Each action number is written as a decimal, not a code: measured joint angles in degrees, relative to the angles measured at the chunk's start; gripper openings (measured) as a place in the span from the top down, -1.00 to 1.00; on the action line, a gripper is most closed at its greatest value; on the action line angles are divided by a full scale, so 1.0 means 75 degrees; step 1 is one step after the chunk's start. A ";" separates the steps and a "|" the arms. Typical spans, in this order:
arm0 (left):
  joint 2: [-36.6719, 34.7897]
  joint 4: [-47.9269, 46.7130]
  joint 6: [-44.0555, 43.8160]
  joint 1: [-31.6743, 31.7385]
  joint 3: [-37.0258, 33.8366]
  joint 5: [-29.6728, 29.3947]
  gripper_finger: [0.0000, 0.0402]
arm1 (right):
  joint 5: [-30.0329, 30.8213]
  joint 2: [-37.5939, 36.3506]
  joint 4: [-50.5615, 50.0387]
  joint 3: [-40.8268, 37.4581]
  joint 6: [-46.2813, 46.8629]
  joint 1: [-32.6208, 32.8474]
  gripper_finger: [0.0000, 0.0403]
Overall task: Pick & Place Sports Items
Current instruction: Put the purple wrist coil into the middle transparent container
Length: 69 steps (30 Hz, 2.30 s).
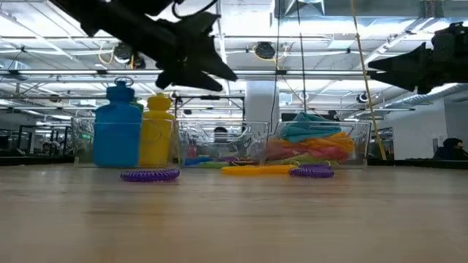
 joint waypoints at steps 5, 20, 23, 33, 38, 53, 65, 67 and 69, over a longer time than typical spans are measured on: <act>0.0000 -0.0064 0.0021 -0.0562 0.0000 0.0248 -0.08 | 0.0000 0.0000 0.0003 0.0003 -0.0002 -0.0002 -0.44; 0.0800 -0.1540 -0.0167 -0.1918 0.0000 -0.0476 -0.08 | 0.0002 0.0001 0.0000 0.0001 -0.0001 -0.0001 -0.44; 0.1293 -0.1527 -0.0328 -0.1955 0.0000 -0.0132 -0.08 | 0.0001 0.0002 0.0002 0.0000 -0.0002 -0.0002 -0.44; 0.2557 -0.1407 -0.1150 -0.1949 0.0007 0.0394 -0.08 | 0.0000 0.0000 0.0000 0.0003 0.0000 -0.0001 -0.44; 0.2753 -0.1397 -0.1137 -0.1949 0.0035 0.0519 -0.08 | 0.0000 0.0002 0.0000 0.0003 0.0000 -0.0002 -0.44; 0.2322 -0.1518 -0.1038 -0.1342 -0.0032 0.0613 -0.08 | 0.0000 0.0000 0.0002 0.0003 0.0000 0.0000 -0.44; 0.1479 -0.2281 -0.1208 -0.1644 -0.0015 0.0596 -0.08 | 0.0000 0.0000 0.0003 0.0000 -0.0002 -0.0001 -0.44; 0.1509 -0.2475 -0.1308 -0.1764 -0.0015 0.0626 -0.08 | 0.0000 0.0000 0.0000 0.0003 0.0000 0.0001 -0.44; 0.1573 -0.2522 -0.1438 -0.1872 -0.0012 0.0627 -0.08 | 0.0003 0.0000 0.0000 0.0000 -0.0003 -0.0002 -0.44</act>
